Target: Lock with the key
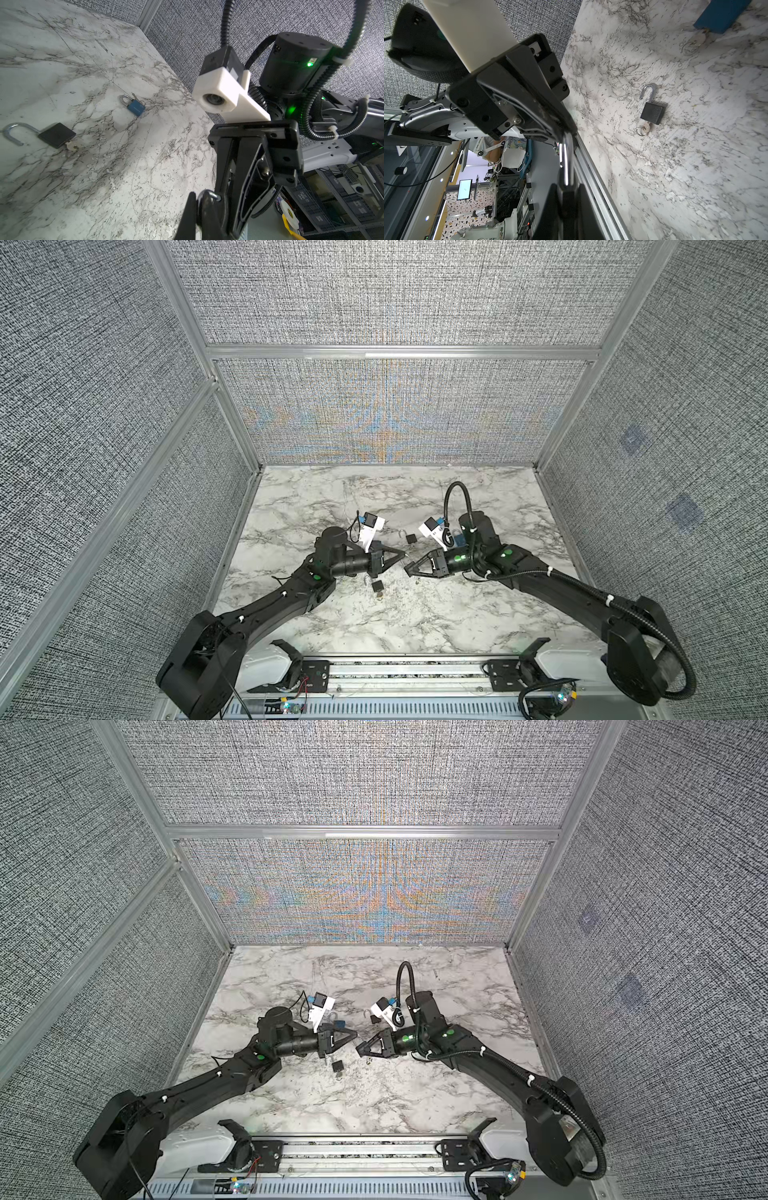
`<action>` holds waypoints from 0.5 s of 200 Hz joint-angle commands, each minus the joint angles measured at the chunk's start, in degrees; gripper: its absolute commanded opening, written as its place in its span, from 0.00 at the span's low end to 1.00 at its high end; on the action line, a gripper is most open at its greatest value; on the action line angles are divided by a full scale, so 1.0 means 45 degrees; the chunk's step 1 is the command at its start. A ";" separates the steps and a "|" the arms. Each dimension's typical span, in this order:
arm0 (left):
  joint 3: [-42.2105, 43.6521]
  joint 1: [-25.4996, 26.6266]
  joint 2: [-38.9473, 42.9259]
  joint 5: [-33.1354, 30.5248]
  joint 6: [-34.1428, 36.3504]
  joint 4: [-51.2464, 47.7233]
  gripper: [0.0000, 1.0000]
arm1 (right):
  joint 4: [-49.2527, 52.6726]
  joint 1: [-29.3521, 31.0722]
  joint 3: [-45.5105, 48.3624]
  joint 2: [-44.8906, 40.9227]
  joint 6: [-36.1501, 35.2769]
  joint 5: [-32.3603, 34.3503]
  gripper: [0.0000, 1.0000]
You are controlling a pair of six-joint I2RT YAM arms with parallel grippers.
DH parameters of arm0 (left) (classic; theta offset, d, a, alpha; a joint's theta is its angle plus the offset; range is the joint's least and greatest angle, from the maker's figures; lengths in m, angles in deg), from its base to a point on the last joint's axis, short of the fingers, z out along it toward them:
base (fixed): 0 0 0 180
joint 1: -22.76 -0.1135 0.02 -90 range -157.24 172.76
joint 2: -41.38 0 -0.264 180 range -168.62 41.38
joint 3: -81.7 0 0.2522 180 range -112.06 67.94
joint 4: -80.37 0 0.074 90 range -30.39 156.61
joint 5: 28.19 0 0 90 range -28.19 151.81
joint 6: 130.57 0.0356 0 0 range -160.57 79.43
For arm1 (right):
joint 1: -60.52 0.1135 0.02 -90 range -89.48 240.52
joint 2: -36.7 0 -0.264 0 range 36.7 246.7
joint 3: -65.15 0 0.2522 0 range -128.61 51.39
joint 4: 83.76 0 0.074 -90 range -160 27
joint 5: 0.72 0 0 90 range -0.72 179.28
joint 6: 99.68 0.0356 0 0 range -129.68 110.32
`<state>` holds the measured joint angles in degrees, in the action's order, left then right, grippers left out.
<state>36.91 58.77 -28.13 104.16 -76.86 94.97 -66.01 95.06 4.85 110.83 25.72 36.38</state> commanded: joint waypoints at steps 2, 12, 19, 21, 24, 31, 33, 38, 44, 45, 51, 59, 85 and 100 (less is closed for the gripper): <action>0.0020 0.0142 0.0035 0.0617 0.0306 -0.1038 0.00 | -0.1919 0.0013 -0.0302 -0.0139 0.0061 -0.0391 0.00; 0.0003 0.0142 0.0076 0.0536 0.0406 -0.1135 0.00 | -0.1938 0.0017 -0.0253 -0.0238 0.0105 -0.0436 0.00; -0.0012 0.0147 0.0114 0.0485 0.0443 -0.1192 0.00 | -0.1941 0.0016 -0.0214 -0.0318 0.0141 -0.0448 0.00; -0.0003 0.0144 0.0106 0.0456 0.0466 -0.1201 0.00 | -0.1941 0.0008 -0.0211 -0.0344 0.0127 -0.0460 0.00; -0.0022 0.0143 0.0098 0.0453 0.0482 -0.1231 0.00 | -0.1926 0.0015 -0.0178 -0.0382 0.0135 -0.0469 0.00; -0.0054 0.0150 0.0111 0.0453 0.0506 -0.1243 0.00 | -0.1886 0.0006 -0.0165 -0.0435 0.0129 -0.0487 0.00; -0.0057 0.0143 0.0110 0.0453 0.0507 -0.1243 0.00 | -0.1869 0.0016 -0.0165 -0.0452 0.0138 -0.0489 0.00; -0.0076 0.0142 0.0086 0.0453 0.0532 -0.1262 0.00 | -0.1863 0.0010 -0.0130 -0.0490 0.0126 -0.0507 0.00; -0.0085 0.0144 0.0059 0.0467 0.0545 -0.1273 0.00 | -0.1863 0.0000 -0.0097 -0.0503 0.0139 -0.0509 0.00; -0.0101 0.0143 0.0058 0.0470 0.0545 -0.1278 0.00 | -0.1863 0.0000 -0.0092 -0.0509 0.0141 -0.0519 0.00; -0.0145 0.0142 0.0038 0.0472 0.0598 -0.1347 0.00 | -0.1863 0.0006 -0.0087 -0.0529 0.0151 -0.0513 0.00; -0.0203 0.0143 0.0011 0.0472 0.0678 -0.1464 0.00 | -0.1880 -0.0001 -0.0061 -0.0517 0.0175 -0.0527 0.00; -0.0418 0.0126 -0.0040 0.0400 0.1000 -0.1874 0.00 | -0.2129 -0.0001 -0.0022 -0.0440 0.0292 -0.0701 0.00; -0.0542 0.0124 -0.0098 0.0423 0.1126 -0.2044 0.00 | -0.2235 -0.0022 -0.0067 -0.0374 0.0372 -0.0776 0.00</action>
<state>35.08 59.01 -27.96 104.10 -74.02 92.67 -66.14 94.82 4.98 109.06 27.49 36.55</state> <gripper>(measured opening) 0.073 0.096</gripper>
